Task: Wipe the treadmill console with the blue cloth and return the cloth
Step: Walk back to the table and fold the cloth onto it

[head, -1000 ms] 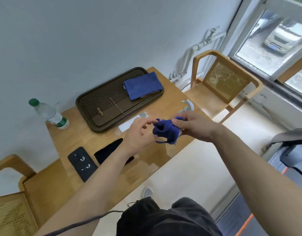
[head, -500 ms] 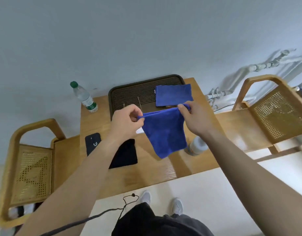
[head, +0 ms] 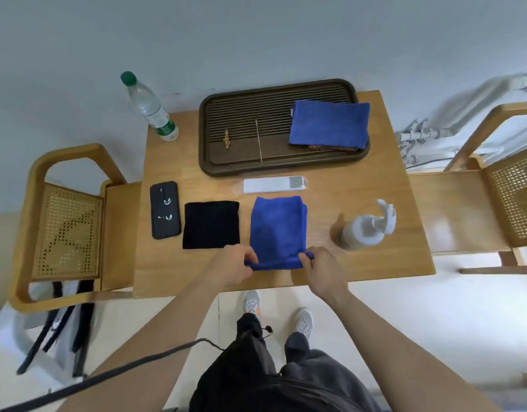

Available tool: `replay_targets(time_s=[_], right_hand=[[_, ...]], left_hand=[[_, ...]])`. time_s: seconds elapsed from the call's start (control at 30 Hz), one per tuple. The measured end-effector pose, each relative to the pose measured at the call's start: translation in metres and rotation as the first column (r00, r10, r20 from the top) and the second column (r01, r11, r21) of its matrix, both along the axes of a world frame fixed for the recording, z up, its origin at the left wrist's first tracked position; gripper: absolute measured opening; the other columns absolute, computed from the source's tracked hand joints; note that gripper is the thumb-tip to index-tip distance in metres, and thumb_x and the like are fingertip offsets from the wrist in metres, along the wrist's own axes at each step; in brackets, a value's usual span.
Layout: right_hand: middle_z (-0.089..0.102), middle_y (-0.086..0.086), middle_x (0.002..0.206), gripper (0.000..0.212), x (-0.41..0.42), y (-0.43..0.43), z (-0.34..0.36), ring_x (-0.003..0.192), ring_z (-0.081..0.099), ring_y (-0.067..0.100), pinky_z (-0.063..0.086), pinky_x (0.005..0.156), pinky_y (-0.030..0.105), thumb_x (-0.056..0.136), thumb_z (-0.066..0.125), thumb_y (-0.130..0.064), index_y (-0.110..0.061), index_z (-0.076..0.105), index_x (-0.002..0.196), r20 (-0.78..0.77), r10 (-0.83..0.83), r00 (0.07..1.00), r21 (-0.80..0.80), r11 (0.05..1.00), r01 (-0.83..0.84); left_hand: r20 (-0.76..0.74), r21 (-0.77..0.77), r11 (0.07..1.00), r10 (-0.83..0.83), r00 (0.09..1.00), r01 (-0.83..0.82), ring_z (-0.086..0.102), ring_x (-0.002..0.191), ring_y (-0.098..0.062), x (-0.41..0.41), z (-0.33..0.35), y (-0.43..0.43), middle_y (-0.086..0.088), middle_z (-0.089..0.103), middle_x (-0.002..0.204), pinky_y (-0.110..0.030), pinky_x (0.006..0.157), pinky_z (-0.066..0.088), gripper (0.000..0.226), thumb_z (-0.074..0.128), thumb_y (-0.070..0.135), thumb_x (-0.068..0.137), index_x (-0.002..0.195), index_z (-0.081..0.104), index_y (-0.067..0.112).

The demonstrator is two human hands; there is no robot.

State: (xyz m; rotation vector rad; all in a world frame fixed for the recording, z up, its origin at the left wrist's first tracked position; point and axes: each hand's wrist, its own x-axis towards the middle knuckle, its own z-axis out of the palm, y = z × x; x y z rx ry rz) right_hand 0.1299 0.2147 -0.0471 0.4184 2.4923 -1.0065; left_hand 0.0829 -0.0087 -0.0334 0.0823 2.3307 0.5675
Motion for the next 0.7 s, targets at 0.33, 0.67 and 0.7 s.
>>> replay_targets(time_s=[0.33, 0.67, 0.7], right_hand=[[0.061, 0.003, 0.071, 0.033, -0.065, -0.005, -0.022, 0.070, 0.056, 0.030, 0.040, 0.063, 0.036, 0.102, 0.046, -0.034, -0.014, 0.052, 0.077, -0.069, -0.207, 0.976, -0.048, 0.978, 0.204], [0.045, 0.016, 0.138, 0.042, -0.091, -0.017, -0.056, 0.110, 0.059, 0.034, 0.045, 0.088, 0.037, 0.097, 0.054, -0.021, -0.011, 0.046, 0.137, -0.115, -0.349, 0.930, -0.003, 0.936, 0.351], [0.043, 0.015, 0.138, 0.044, -0.081, -0.020, -0.056, 0.107, 0.059, 0.035, 0.045, 0.080, 0.037, 0.094, 0.056, -0.018, -0.013, 0.046, 0.136, -0.138, -0.332, 0.933, 0.042, 0.939, 0.341]], left_hand=[[-0.089, 0.166, 0.938, 0.320, 0.943, -0.302, 0.063, 0.085, -0.008, -0.067, -0.037, 0.017, 0.011, 0.067, 0.095, -0.031, 0.076, 0.054, 0.018, 0.066, 0.016, 0.085, 0.089, 0.067, 0.034], [-0.306, 0.131, 0.858, 0.512, 0.803, -0.497, 0.060, 0.097, -0.019, -0.070, -0.070, 0.027, 0.000, 0.050, 0.131, -0.035, 0.076, 0.053, 0.043, 0.066, 0.019, 0.090, 0.130, 0.050, 0.020], [-0.346, 0.106, 0.875, 0.477, 0.808, -0.471, 0.059, 0.091, -0.018, -0.059, -0.071, 0.026, -0.001, 0.049, 0.127, -0.032, 0.068, 0.048, 0.037, 0.065, 0.019, 0.089, 0.124, 0.051, 0.019]])
